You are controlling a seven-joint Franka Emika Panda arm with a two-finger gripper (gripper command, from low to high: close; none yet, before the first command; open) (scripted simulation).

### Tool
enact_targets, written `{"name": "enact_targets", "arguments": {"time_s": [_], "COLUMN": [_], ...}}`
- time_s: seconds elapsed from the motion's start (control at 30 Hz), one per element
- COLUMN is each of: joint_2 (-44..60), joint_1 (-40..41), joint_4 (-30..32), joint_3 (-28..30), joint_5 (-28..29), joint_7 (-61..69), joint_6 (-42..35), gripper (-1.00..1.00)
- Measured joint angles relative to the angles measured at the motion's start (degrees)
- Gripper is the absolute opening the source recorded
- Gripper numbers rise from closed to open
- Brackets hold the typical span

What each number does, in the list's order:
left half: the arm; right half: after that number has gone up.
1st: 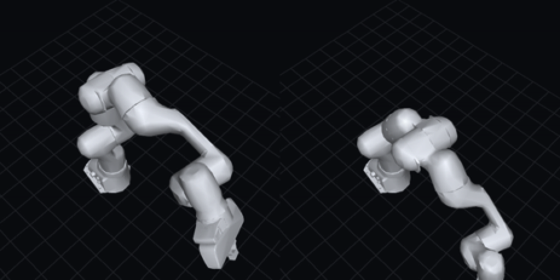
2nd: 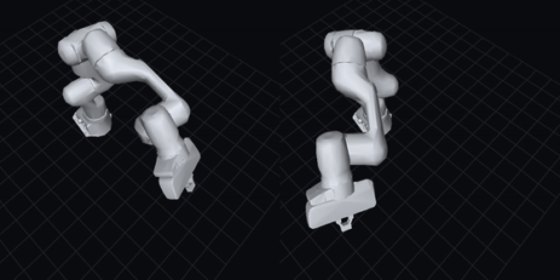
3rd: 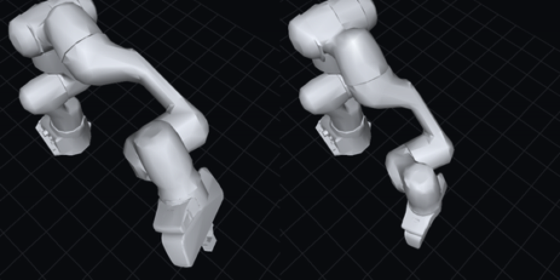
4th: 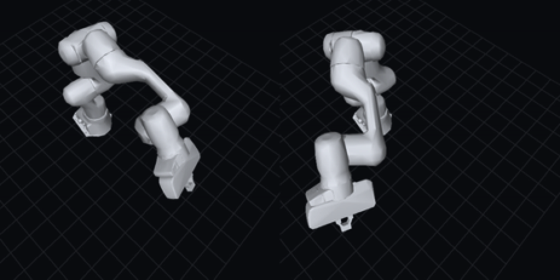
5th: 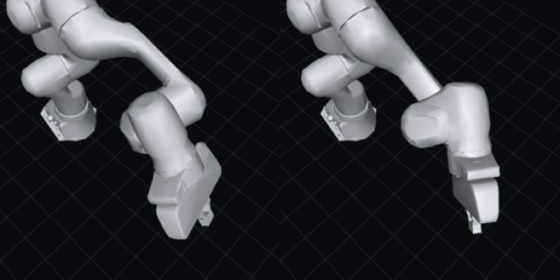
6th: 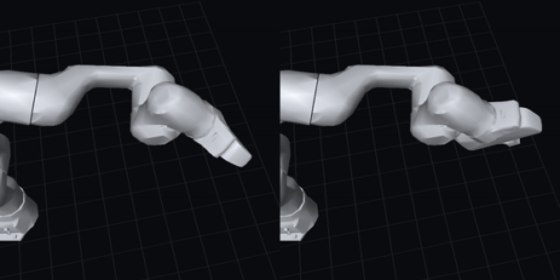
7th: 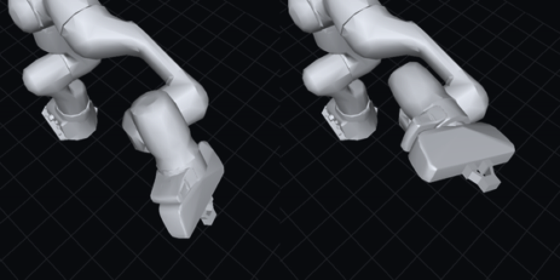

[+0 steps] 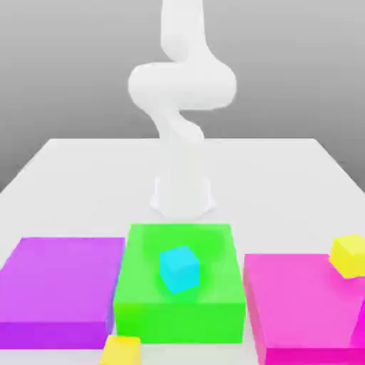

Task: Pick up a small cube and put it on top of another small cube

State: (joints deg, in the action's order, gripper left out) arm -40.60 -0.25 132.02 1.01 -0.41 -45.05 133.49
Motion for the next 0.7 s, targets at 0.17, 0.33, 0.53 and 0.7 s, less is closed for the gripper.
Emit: {"name": "enact_targets", "arguments": {"time_s": [0.17,0.33,0.53,0.7], "joint_2": [10.73,21.12,33.59,43.97], "joint_1": [-0.41,-0.56,-0.13,1.1], "joint_4": [0.49,0.96,1.53,2.0], "joint_3": [2.05,3.84,5.38,5.99], "joint_5": [-1.02,-2.27,-3.97,-5.01], "joint_7": [1.75,3.63,6.03,7.76], "joint_6": [3.51,6.9,10.95,14.35], "gripper": [0.0,0.0,0.0,0.0]}}
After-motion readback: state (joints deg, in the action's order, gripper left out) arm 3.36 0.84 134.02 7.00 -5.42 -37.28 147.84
